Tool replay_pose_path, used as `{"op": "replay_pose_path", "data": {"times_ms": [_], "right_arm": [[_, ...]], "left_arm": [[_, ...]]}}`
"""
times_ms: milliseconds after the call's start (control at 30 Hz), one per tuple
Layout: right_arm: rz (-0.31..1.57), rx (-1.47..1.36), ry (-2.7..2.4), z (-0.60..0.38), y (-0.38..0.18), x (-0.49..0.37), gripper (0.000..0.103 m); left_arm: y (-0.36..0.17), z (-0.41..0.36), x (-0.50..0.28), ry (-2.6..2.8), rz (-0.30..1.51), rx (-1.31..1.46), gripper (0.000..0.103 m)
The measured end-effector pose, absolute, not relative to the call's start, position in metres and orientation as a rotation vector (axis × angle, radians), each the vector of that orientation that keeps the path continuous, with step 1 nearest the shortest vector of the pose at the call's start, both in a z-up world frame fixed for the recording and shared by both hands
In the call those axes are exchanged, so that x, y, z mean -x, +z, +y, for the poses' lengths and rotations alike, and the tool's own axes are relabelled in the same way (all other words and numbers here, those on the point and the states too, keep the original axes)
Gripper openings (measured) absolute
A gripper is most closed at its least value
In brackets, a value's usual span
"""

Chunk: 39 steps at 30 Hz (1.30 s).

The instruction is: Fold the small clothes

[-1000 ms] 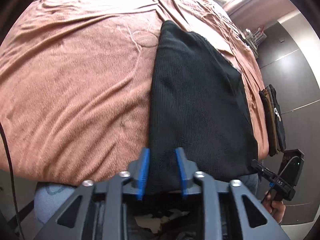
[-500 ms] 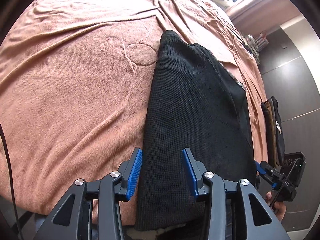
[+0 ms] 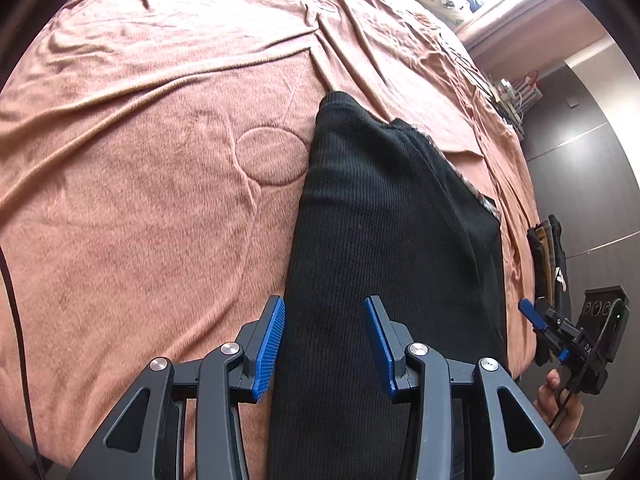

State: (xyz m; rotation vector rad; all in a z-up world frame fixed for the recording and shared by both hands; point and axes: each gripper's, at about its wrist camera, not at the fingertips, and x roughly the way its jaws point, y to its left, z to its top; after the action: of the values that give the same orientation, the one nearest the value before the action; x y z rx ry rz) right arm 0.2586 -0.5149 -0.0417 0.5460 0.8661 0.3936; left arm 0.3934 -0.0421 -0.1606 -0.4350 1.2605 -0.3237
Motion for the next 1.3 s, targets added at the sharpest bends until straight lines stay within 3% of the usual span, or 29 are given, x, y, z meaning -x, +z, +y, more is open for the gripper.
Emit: {"op": "replay_pose_path", "data": {"times_ms": [467,733,900,1067,1200,1300], "right_arm": [[0.943,-0.508,0.394,-0.489,-0.054,-0.335,0.050],[0.955,-0.506,0.394,-0.486,-0.055,-0.351,0.005],[0.921,-0.431,0.370,-0.485,-0.036,-0.342,0.003],[0.951,-0.429,0.353,-0.484,-0.036,-0.334,0.011],[0.916,-0.501,0.363,-0.505,-0.032,-0.321,0.060],[0.902,-0.553,0.401,-0.518,-0.036,-0.318,0.061]], "left_arm": [[-0.165,-0.044,-0.422,-0.296,1.240,0.455,0.043],[-0.167,-0.046,-0.437,-0.267,1.219,0.450,0.043],[-0.168,-0.051,-0.441,-0.265,1.222,0.438,0.043],[-0.169,-0.056,-0.444,-0.265,1.228,0.419,0.043],[-0.168,-0.058,-0.449,-0.270,1.230,0.411,0.043],[-0.168,-0.060,-0.452,-0.276,1.230,0.404,0.043]]}}
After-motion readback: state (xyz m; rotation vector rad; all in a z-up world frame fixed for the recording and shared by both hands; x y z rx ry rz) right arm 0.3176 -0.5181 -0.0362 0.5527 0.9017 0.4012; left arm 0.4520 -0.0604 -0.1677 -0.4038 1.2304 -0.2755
